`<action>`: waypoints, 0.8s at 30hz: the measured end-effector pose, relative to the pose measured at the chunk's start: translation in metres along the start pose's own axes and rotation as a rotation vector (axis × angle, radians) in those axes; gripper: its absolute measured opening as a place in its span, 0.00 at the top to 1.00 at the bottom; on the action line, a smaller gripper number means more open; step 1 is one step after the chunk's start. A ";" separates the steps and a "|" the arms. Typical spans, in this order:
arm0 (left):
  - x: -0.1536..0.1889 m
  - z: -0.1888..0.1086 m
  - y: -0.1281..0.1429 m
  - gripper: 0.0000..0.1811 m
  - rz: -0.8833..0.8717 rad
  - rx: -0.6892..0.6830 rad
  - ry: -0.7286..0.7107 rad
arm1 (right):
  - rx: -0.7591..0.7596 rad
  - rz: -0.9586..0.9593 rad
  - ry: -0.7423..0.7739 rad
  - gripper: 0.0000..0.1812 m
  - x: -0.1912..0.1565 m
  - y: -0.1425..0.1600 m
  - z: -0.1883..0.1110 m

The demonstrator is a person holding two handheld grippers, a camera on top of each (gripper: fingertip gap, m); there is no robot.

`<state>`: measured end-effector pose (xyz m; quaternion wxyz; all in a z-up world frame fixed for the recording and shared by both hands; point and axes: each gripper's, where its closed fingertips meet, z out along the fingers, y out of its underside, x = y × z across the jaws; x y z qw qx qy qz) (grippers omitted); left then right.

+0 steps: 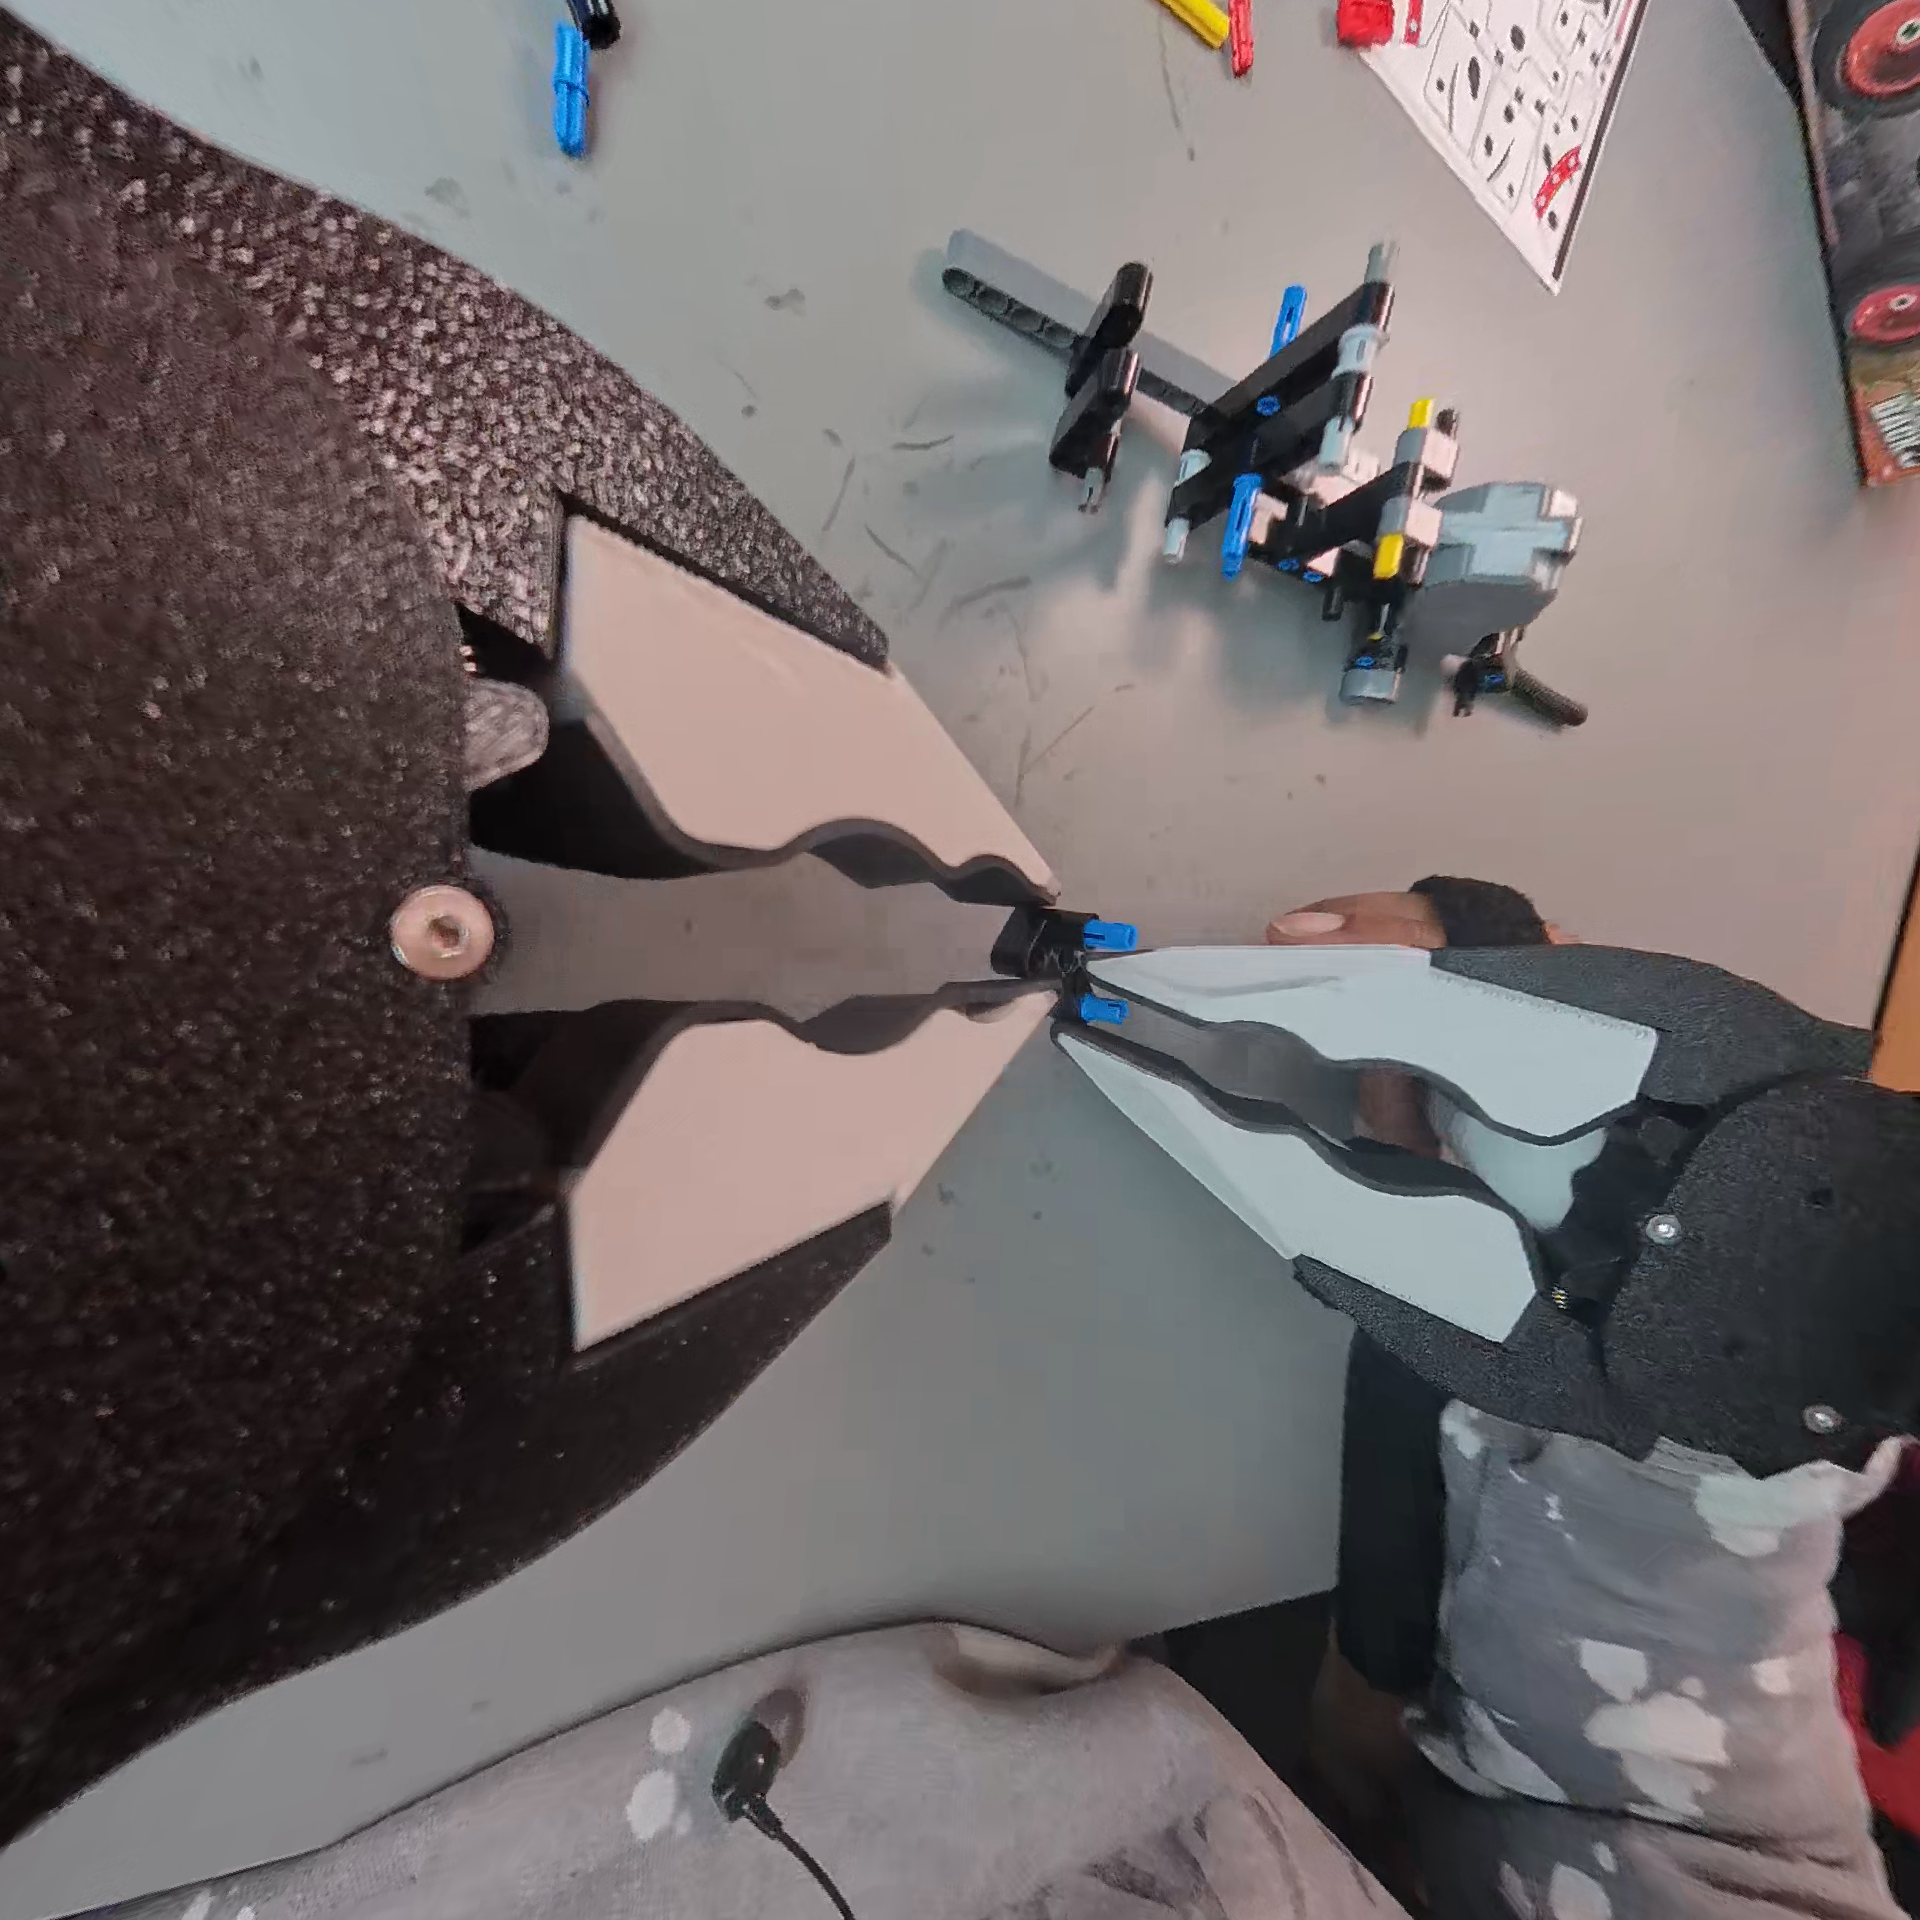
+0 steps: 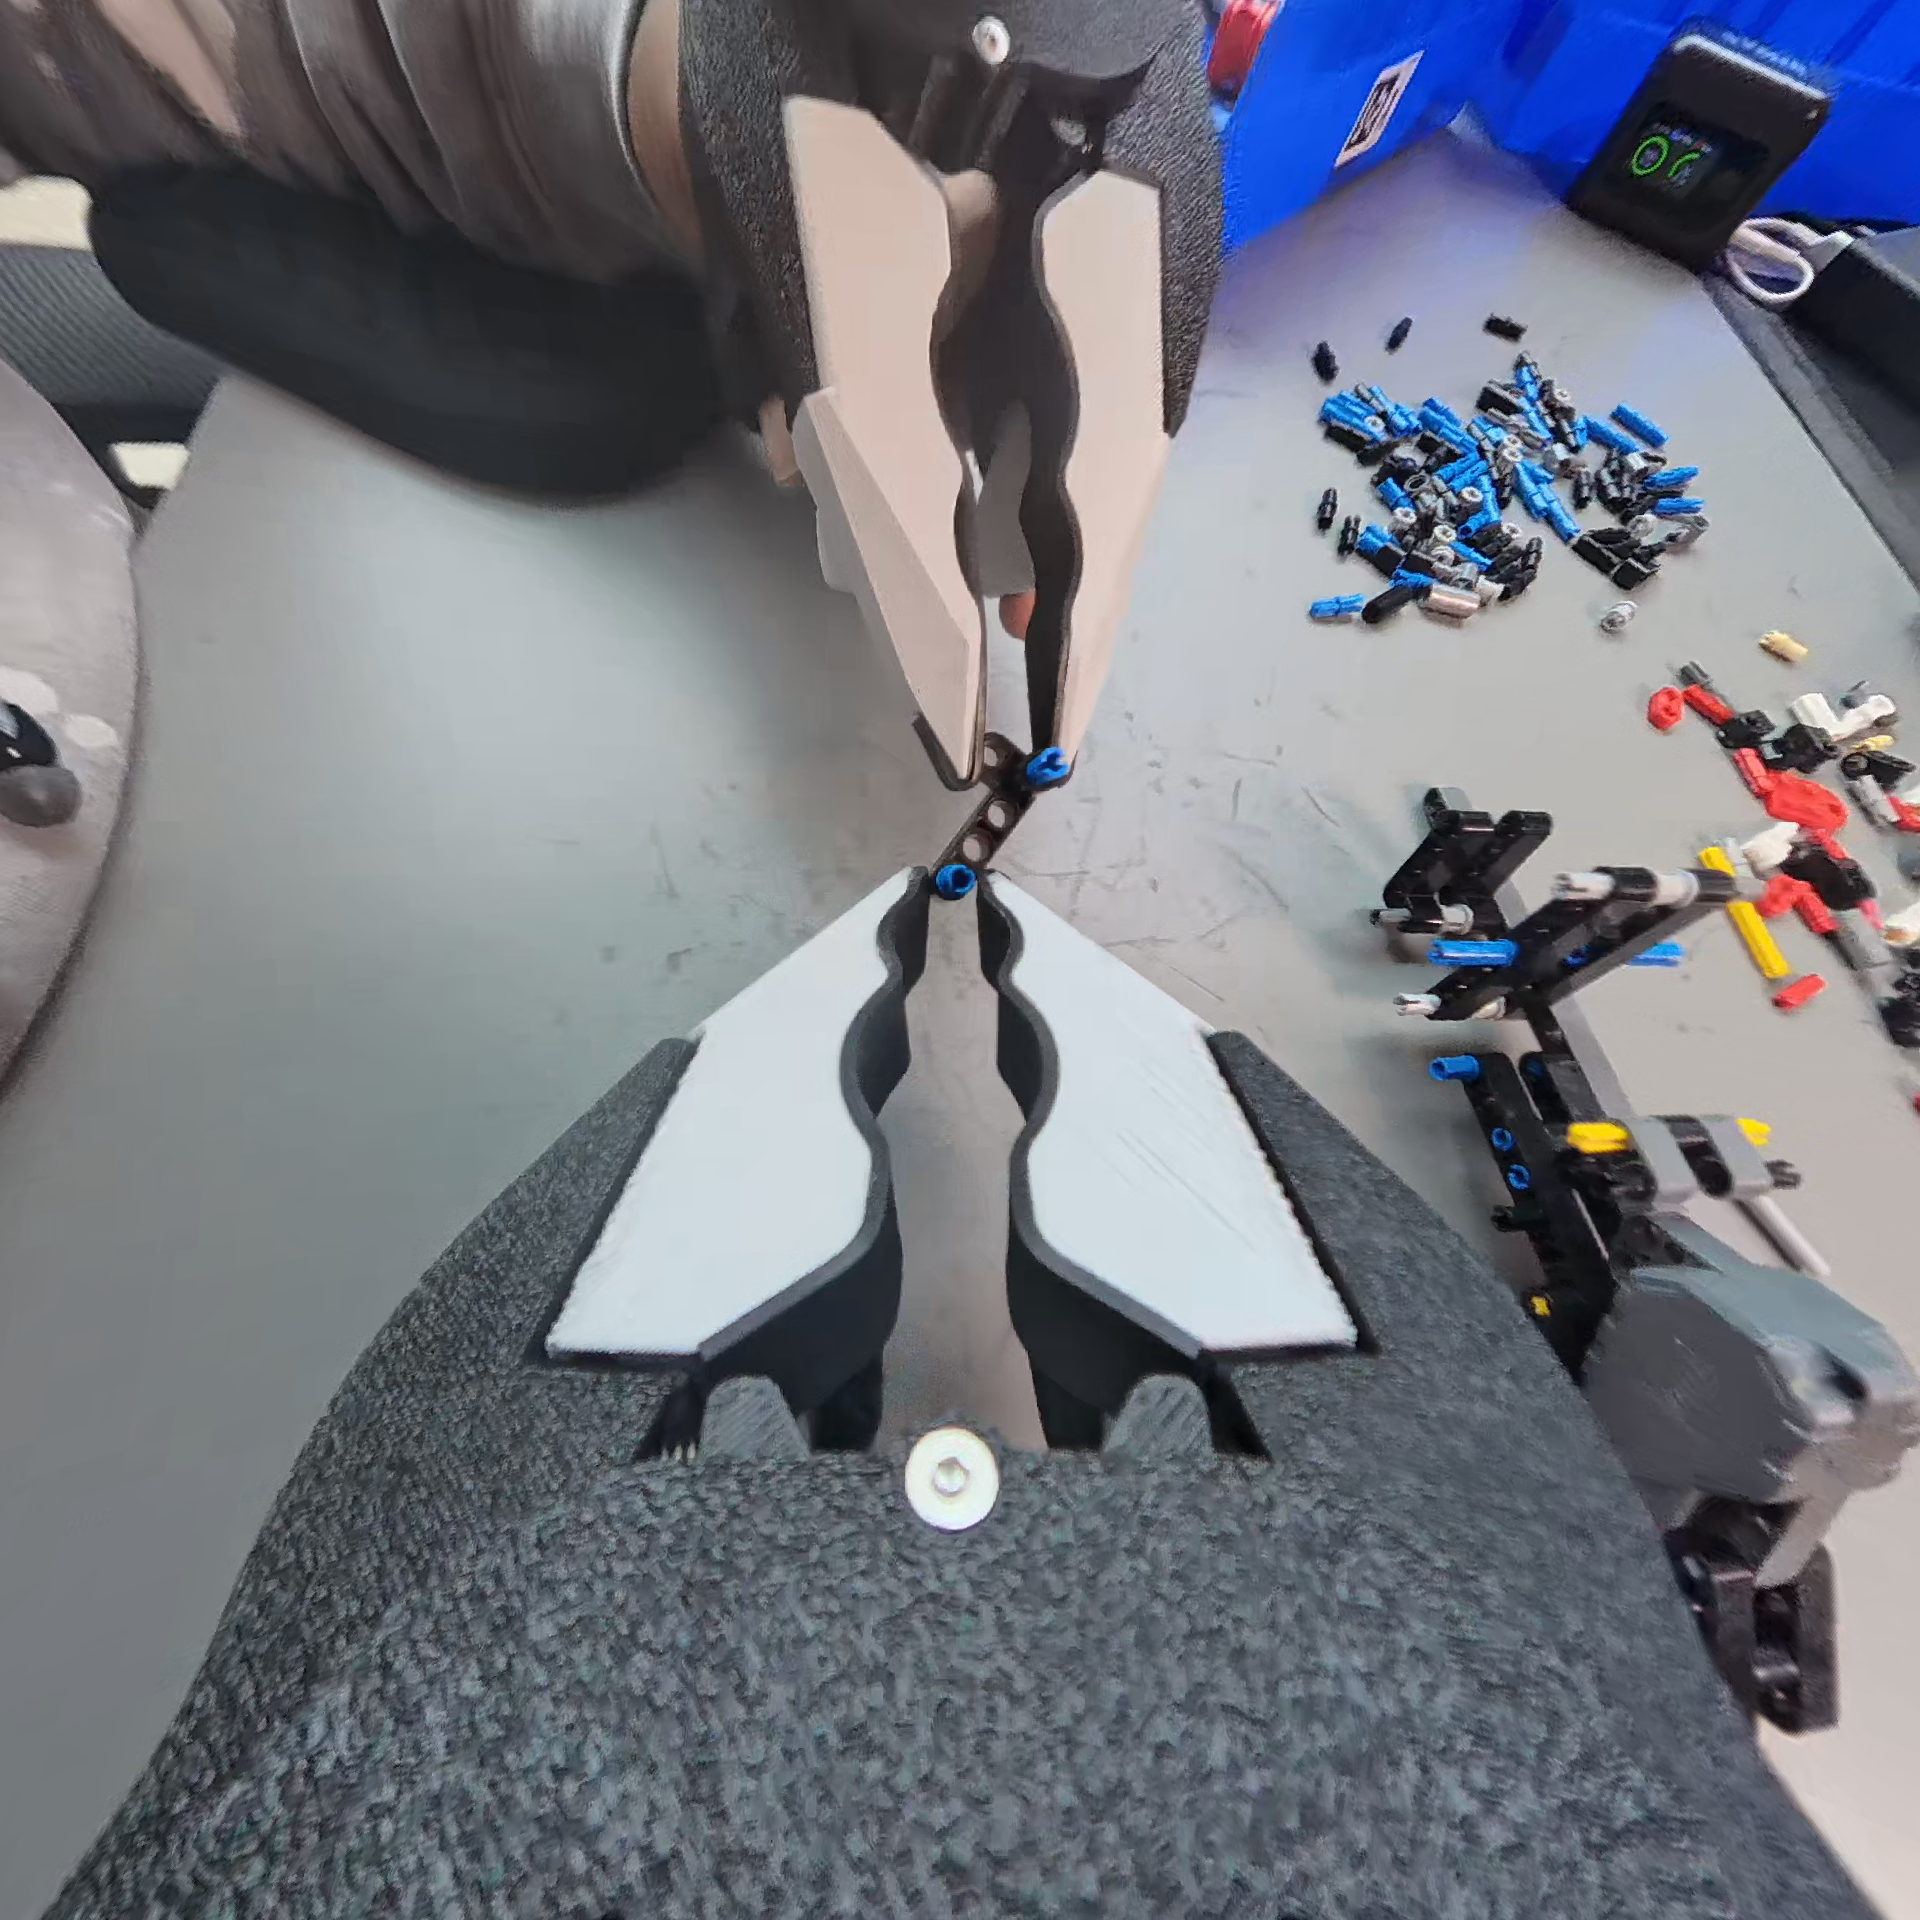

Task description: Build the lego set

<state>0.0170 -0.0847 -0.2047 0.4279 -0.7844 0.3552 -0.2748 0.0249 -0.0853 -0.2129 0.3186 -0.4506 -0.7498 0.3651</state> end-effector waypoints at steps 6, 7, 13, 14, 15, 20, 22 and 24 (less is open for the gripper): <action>0.011 -0.013 -0.026 0.83 0.038 0.157 0.052 | 0.214 0.244 -0.163 0.96 -0.002 -0.029 -0.022; 0.014 -0.015 -0.029 0.83 0.045 0.178 0.068 | 0.244 0.276 -0.195 0.96 -0.003 -0.033 -0.025; 0.028 -0.018 -0.039 0.83 0.091 0.243 0.114 | 0.328 0.404 -0.365 0.96 -0.012 -0.041 -0.036; 0.031 -0.017 -0.040 0.84 0.101 0.245 0.119 | 0.336 0.415 -0.380 0.96 -0.013 -0.042 -0.037; 0.033 -0.017 -0.041 0.86 0.113 0.250 0.122 | 0.339 0.423 -0.401 0.96 -0.016 -0.043 -0.037; 0.034 -0.019 -0.044 0.89 0.120 0.253 0.110 | 0.365 0.462 -0.446 0.96 -0.018 -0.046 -0.040; 0.026 -0.018 -0.045 0.89 0.043 0.246 0.093 | 0.358 0.459 -0.385 0.96 -0.009 -0.043 -0.036; 0.012 -0.016 -0.043 0.90 -0.103 0.231 0.068 | 0.343 0.415 -0.252 0.94 0.006 -0.039 -0.029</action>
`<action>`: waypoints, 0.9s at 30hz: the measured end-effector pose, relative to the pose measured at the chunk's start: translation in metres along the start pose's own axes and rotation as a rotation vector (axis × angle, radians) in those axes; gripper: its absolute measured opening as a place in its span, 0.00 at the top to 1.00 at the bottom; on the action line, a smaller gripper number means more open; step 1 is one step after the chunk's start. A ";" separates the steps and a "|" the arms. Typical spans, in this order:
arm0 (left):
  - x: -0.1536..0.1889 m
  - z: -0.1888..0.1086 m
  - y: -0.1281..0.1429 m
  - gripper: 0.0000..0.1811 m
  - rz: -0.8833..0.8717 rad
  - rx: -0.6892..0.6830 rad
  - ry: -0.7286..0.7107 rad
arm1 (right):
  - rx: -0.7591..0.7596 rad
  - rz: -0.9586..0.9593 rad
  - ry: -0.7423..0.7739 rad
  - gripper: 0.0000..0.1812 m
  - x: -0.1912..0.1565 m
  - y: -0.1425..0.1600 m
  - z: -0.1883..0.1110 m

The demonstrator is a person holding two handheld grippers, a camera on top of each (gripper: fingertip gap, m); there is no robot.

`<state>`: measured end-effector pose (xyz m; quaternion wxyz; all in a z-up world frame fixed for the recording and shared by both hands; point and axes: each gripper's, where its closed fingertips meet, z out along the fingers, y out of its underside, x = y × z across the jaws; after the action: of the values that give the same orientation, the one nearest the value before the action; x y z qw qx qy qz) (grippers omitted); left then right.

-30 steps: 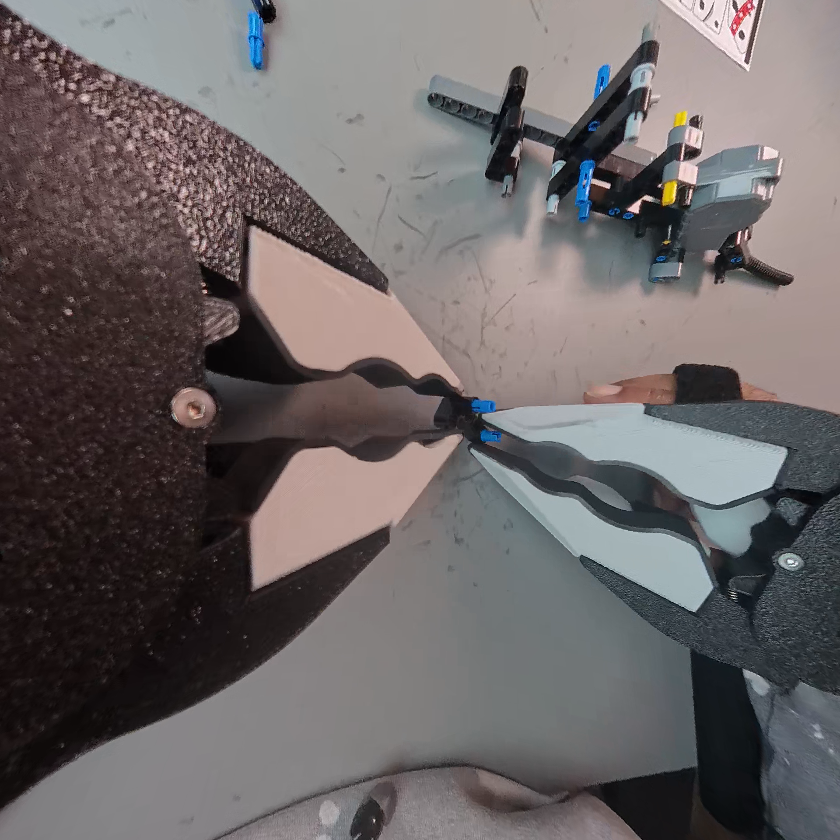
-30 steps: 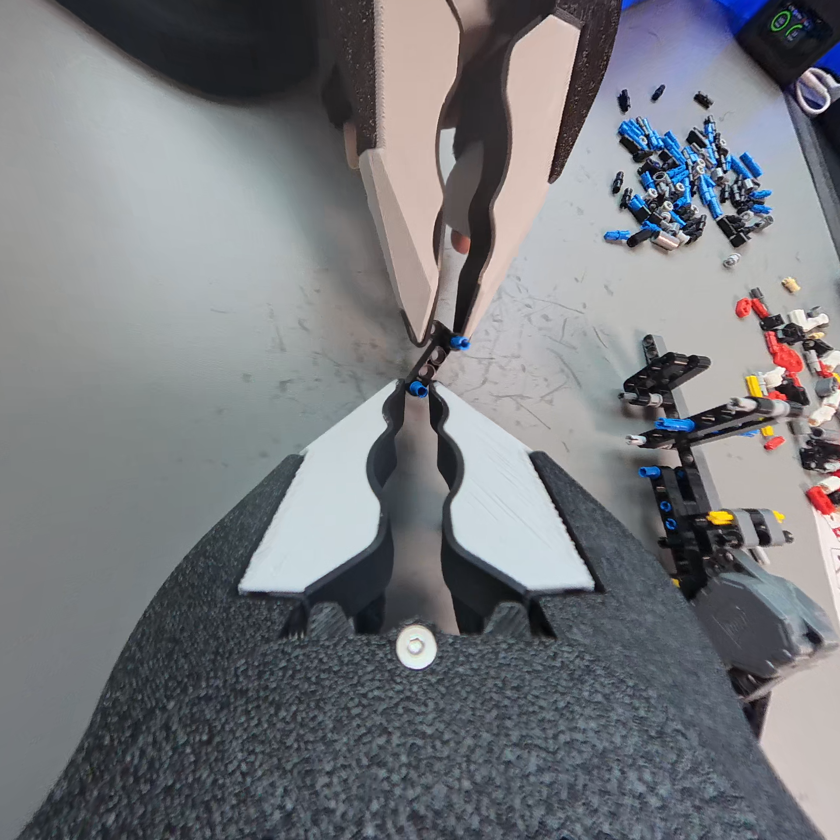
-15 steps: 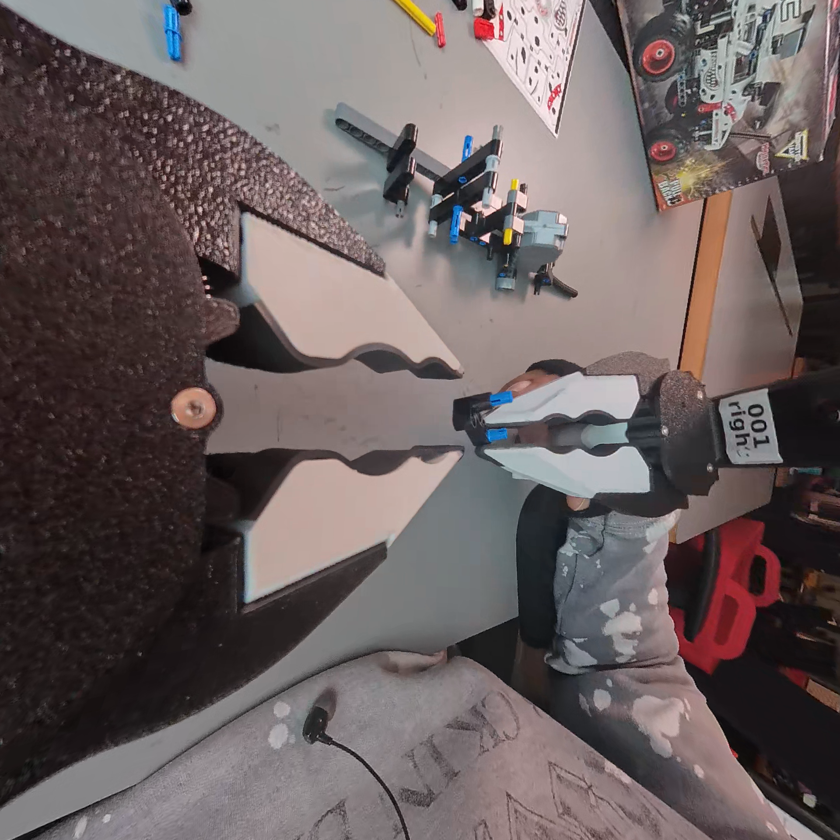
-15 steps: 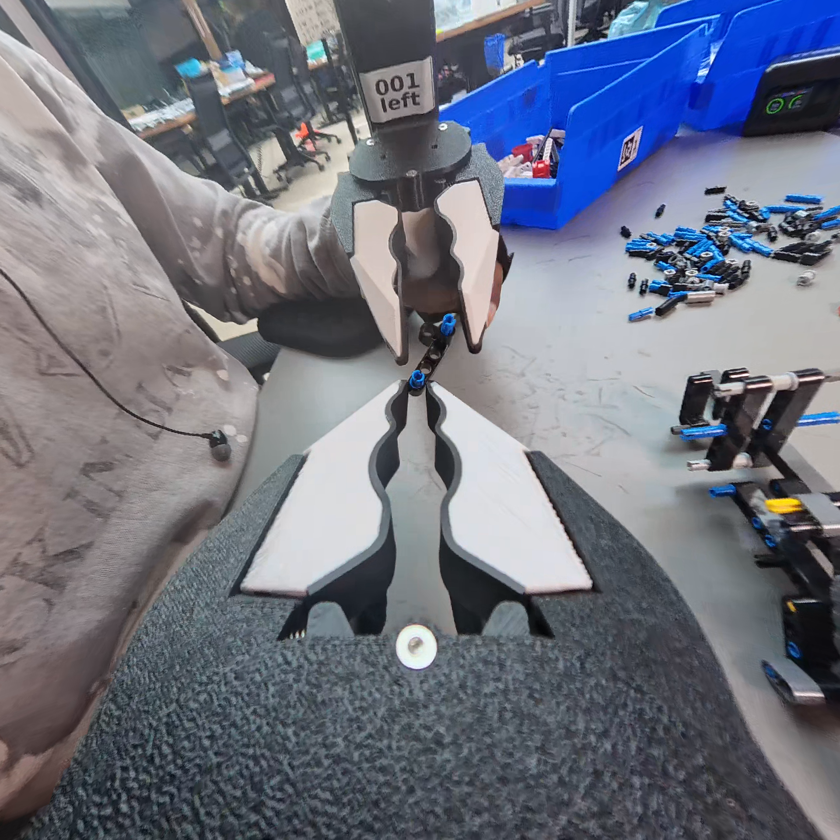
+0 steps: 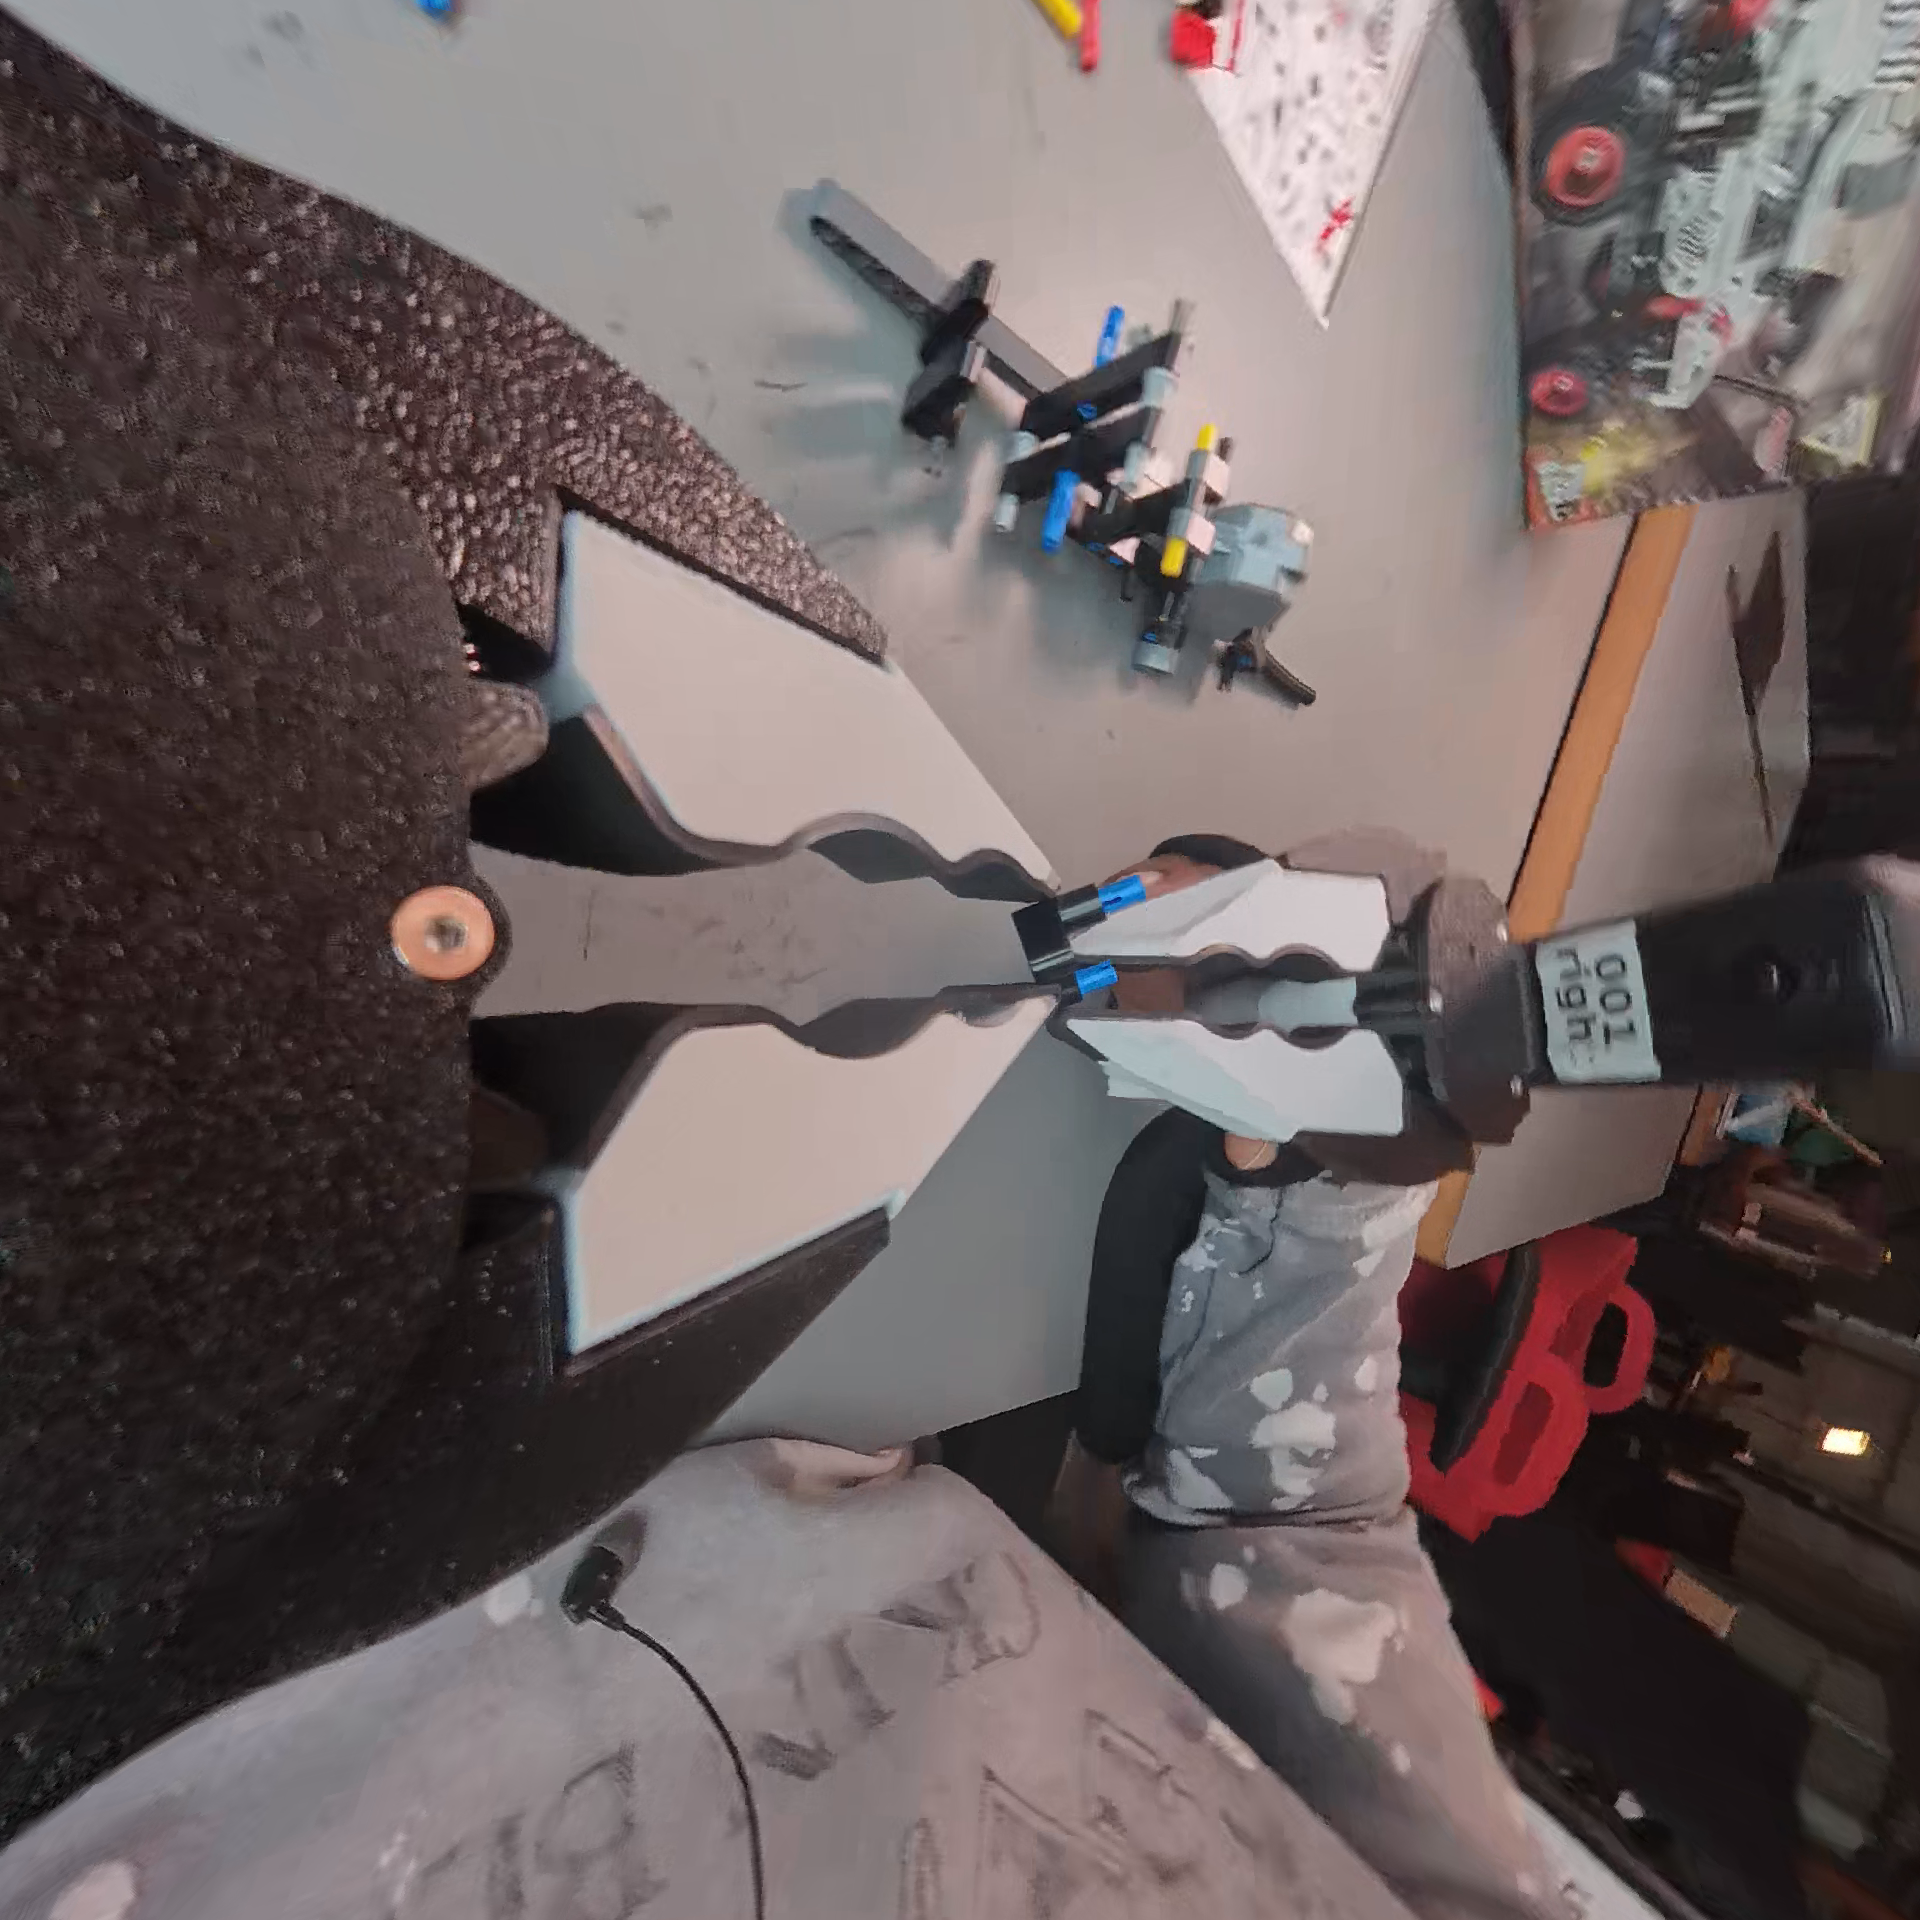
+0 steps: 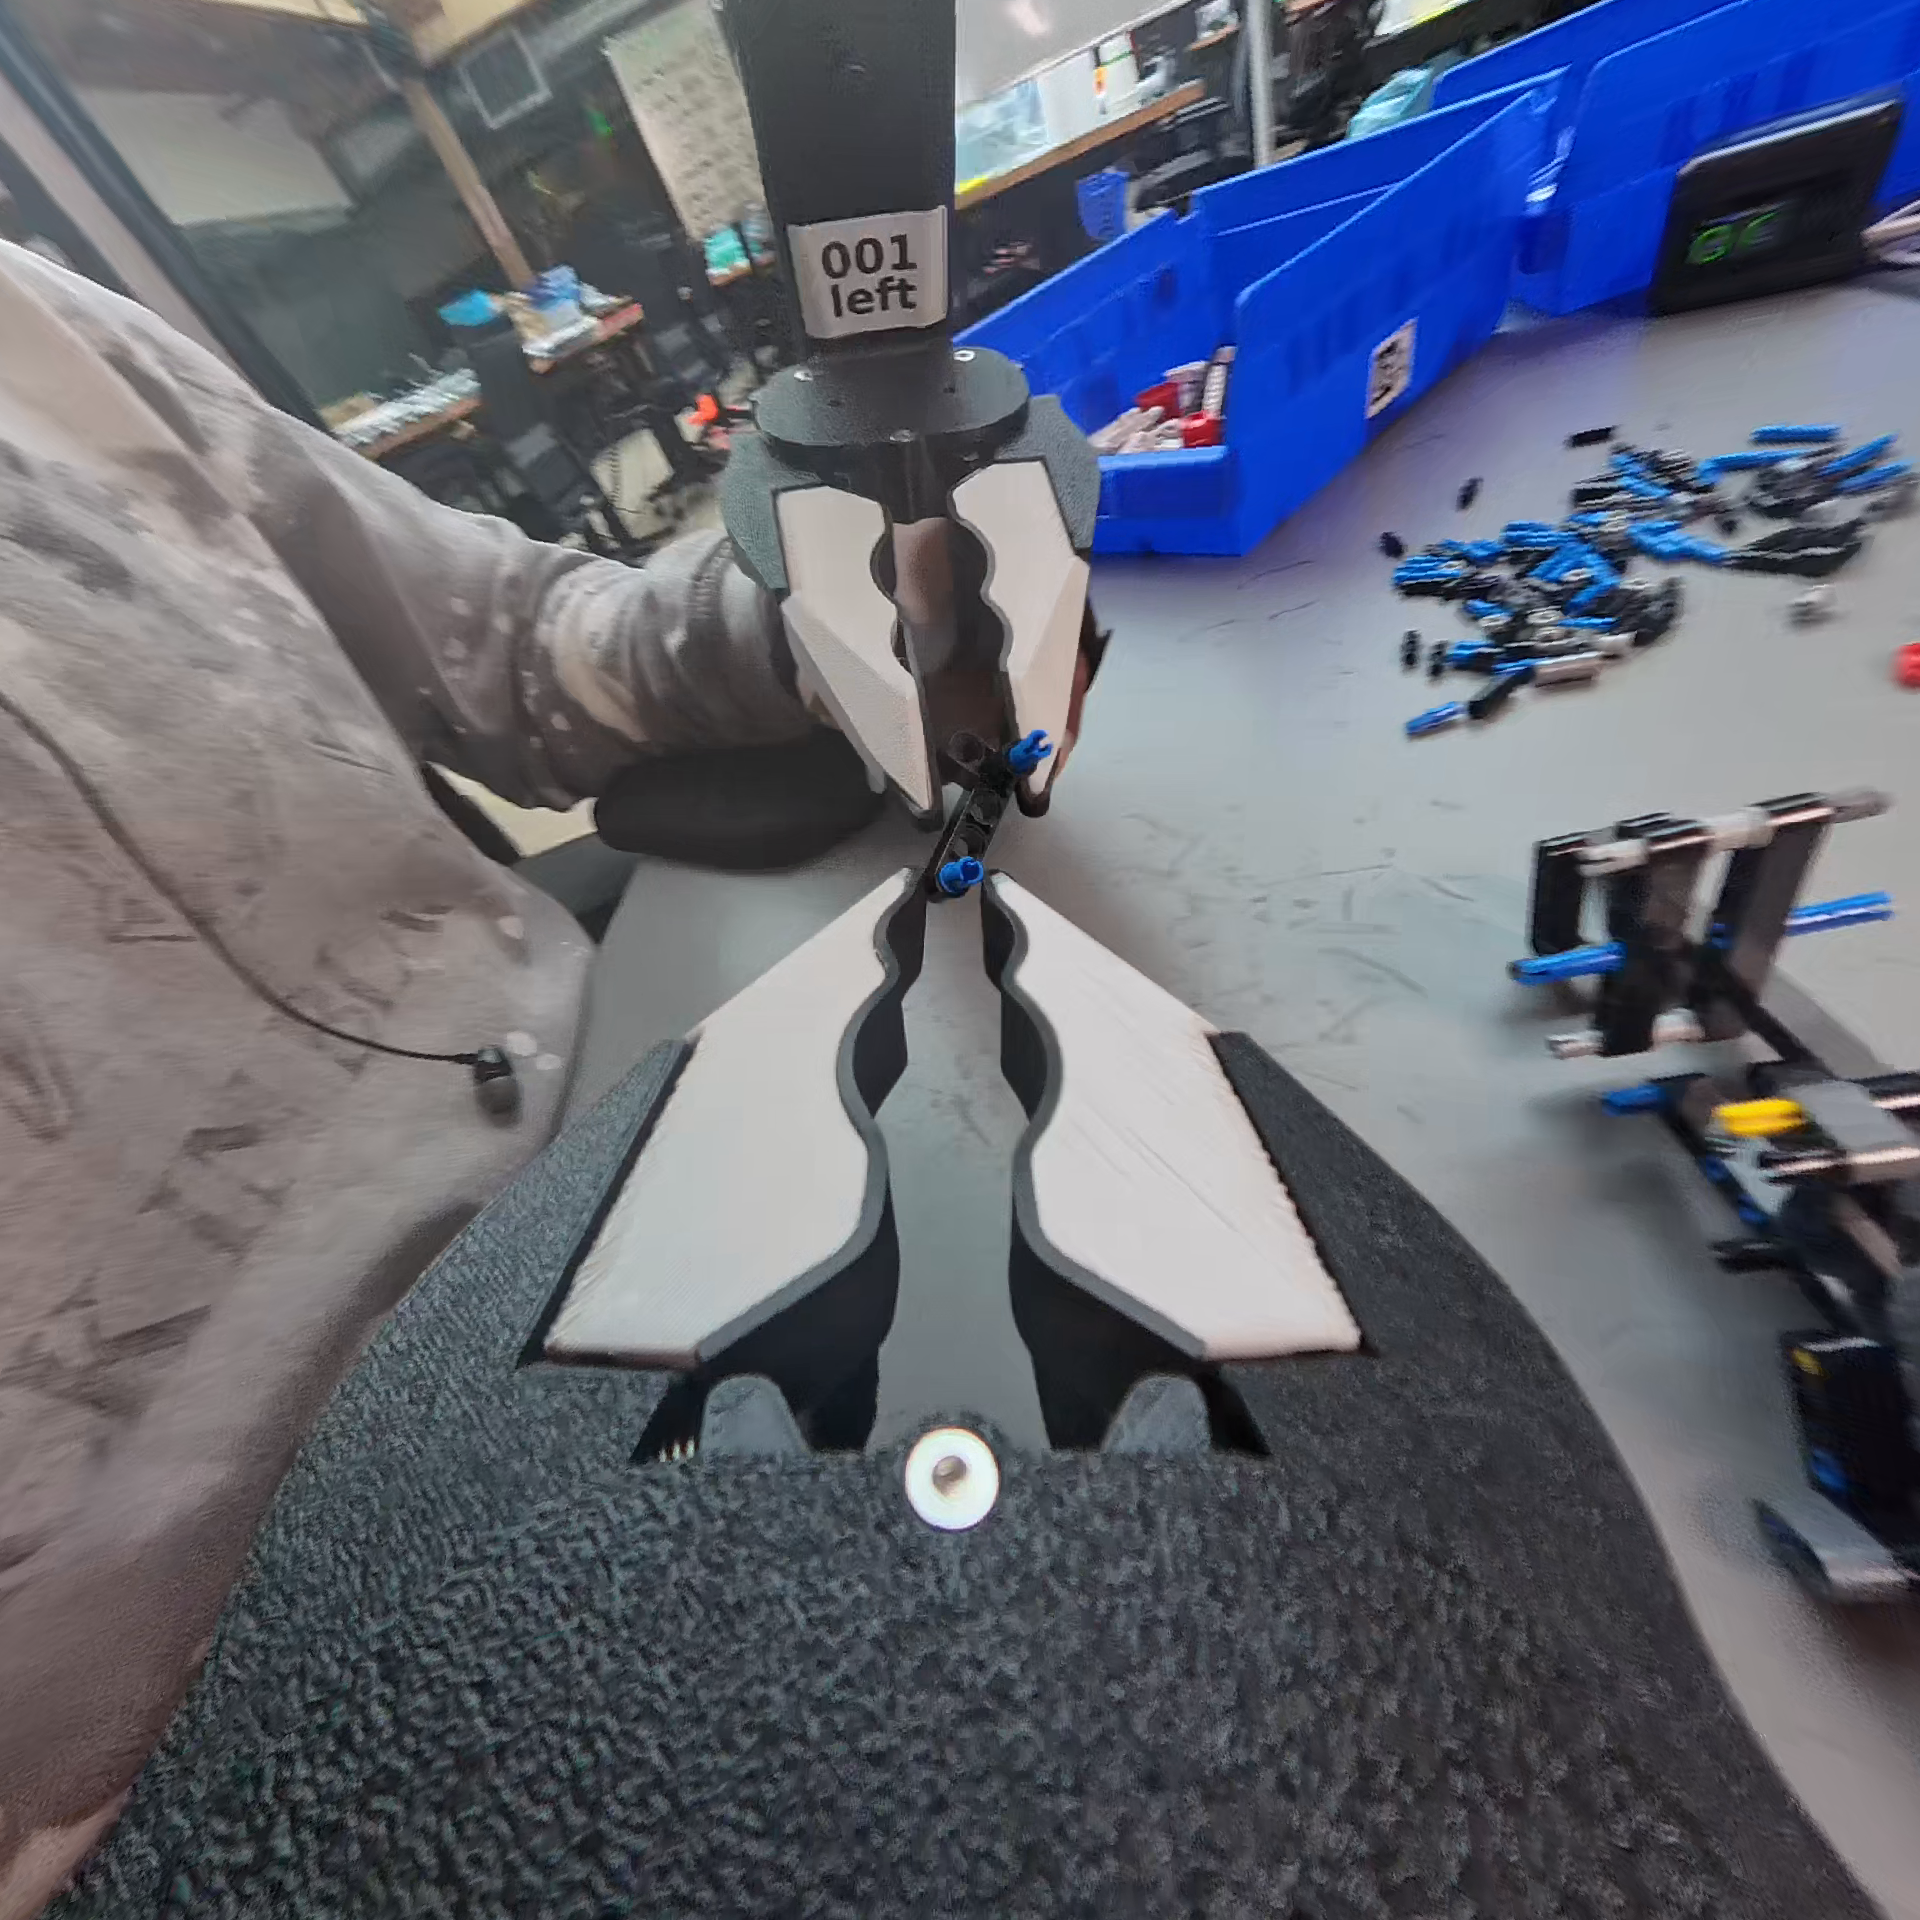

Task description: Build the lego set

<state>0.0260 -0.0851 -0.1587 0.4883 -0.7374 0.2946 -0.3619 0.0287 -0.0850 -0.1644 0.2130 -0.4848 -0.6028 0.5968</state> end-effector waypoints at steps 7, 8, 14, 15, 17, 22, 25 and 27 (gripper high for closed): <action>-0.033 -0.005 0.005 0.90 -0.356 0.028 -0.058 | -0.070 -0.450 0.385 0.85 0.030 -0.005 0.008; -0.033 -0.005 0.005 0.90 -0.370 0.032 -0.057 | -0.085 -0.490 0.420 0.86 0.032 -0.005 0.010; -0.032 -0.005 0.005 0.90 -0.391 0.036 -0.030 | -0.082 -0.511 0.426 0.91 0.030 -0.007 0.012; -0.029 -0.005 0.004 0.90 -0.380 0.037 -0.012 | -0.074 -0.470 0.401 0.91 0.029 -0.007 0.010; -0.024 -0.006 0.000 0.86 -0.335 0.044 0.010 | -0.031 -0.386 0.338 0.91 0.025 -0.009 0.007; -0.010 -0.004 -0.001 0.88 -0.171 0.024 0.019 | 0.045 -0.261 0.163 0.91 0.005 -0.014 0.005; -0.001 -0.004 -0.006 0.93 -0.125 0.049 0.049 | 0.046 -0.272 0.153 0.91 0.000 -0.015 0.005; 0.003 -0.005 -0.008 0.96 -0.102 0.056 0.067 | 0.038 -0.270 0.150 0.91 -0.001 -0.015 0.006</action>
<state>0.0245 -0.0876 -0.1493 0.4796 -0.7248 0.2625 -0.4192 0.0189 -0.0861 -0.1519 0.3448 -0.4384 -0.6334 0.5363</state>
